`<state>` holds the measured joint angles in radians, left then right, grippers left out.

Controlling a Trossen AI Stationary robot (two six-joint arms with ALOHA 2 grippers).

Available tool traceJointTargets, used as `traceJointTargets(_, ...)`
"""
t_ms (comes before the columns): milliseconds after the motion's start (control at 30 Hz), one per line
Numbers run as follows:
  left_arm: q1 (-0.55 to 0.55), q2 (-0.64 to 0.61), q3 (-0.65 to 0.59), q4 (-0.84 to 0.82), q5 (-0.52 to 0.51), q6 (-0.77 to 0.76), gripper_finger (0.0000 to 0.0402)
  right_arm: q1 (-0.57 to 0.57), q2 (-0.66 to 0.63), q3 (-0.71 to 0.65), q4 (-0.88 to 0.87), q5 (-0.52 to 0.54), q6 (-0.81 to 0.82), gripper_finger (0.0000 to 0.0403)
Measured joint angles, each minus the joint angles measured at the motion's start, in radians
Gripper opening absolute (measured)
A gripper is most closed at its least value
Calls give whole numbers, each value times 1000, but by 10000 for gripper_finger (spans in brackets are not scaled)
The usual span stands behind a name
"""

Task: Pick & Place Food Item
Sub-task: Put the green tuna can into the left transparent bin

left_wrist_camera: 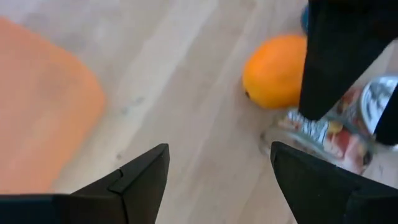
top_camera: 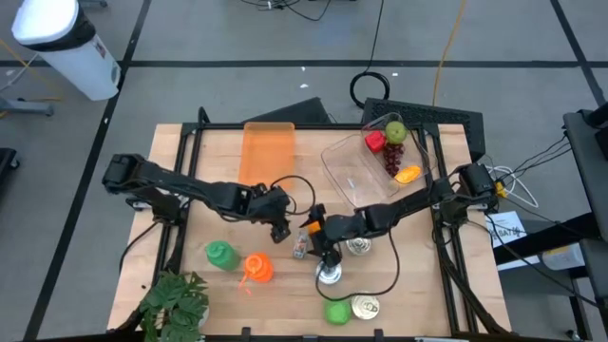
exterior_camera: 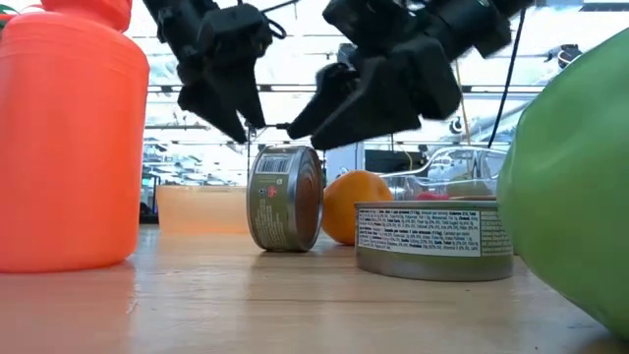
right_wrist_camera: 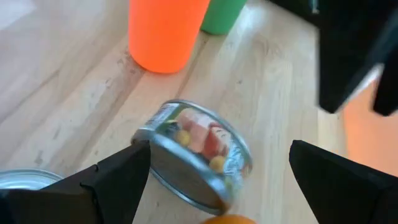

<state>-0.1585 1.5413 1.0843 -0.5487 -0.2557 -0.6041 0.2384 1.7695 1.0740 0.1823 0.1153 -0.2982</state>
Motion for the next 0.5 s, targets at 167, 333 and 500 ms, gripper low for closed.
traceJointTargets(167,0,-51,0,-2,-26,35,296,-27,-1,100,-125,-123,-31,363)
traceJointTargets(333,-3,-83,0,-6,-8,73,296,-58,-1,115,-158,-224,-33,363)
traceJointTargets(500,-16,-89,0,-11,24,49,296,-62,0,99,-157,-199,-43,363)
